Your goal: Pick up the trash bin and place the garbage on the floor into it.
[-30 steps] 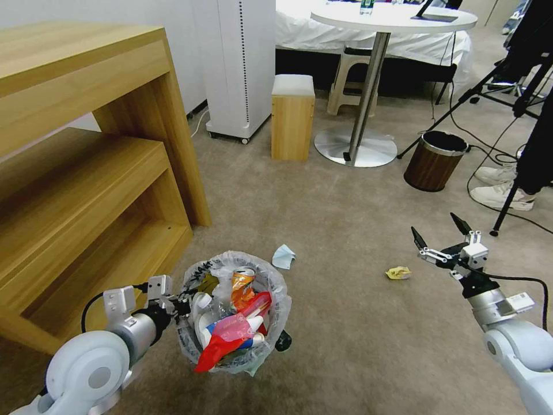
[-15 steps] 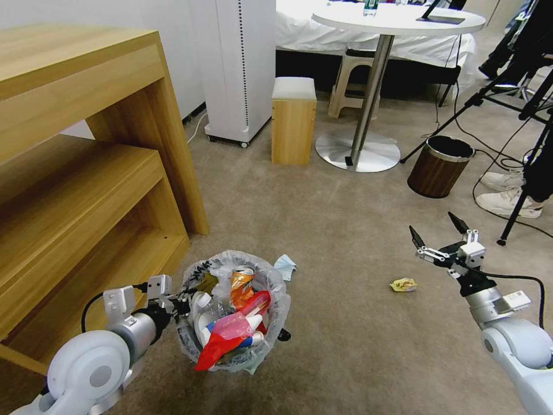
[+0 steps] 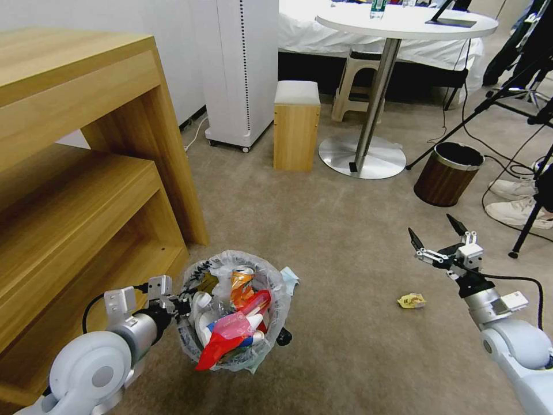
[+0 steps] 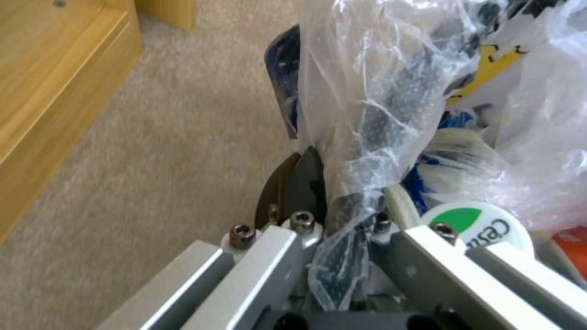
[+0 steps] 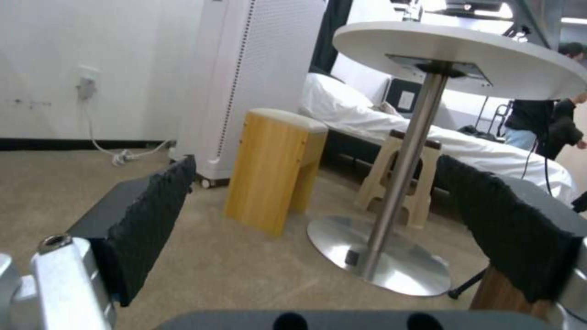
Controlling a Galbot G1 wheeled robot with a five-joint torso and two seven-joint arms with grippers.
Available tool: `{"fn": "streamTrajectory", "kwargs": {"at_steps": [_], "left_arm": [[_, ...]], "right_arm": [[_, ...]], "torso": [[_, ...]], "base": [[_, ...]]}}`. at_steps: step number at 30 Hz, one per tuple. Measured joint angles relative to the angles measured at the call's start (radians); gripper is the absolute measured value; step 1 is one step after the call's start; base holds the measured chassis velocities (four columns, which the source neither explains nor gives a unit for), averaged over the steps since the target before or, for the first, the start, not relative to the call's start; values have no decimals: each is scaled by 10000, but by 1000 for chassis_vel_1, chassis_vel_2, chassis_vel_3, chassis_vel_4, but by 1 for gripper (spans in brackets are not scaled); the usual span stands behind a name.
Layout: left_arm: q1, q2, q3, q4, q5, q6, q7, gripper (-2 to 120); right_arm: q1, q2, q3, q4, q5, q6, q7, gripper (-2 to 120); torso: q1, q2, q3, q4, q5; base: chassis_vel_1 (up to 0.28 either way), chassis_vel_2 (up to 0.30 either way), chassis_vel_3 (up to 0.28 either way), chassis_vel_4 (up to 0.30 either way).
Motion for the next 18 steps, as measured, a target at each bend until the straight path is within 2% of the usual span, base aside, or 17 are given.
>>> {"fn": "streamTrajectory", "kwargs": {"at_steps": [8,13,18], "left_arm": [[63,-236,0,-86,298,-12,72,0],[92,-541,-5,-104,541,-15,132,0],[187,-889,-5,-247,849,-1,235,0]], "right_arm": [[-409,-29,61,176,398,24,-121,100],[-490,-23,65,183,479,60,-140,100],[-563,-116,45,118,587,58,-154,100]], "torso": [[0,0,0,-2,2],[0,0,2,1,1],[0,0,-1,-1,2]], "base": [[-128,123,129,-119],[-54,88,67,-92],[0,0,0,0]]}}
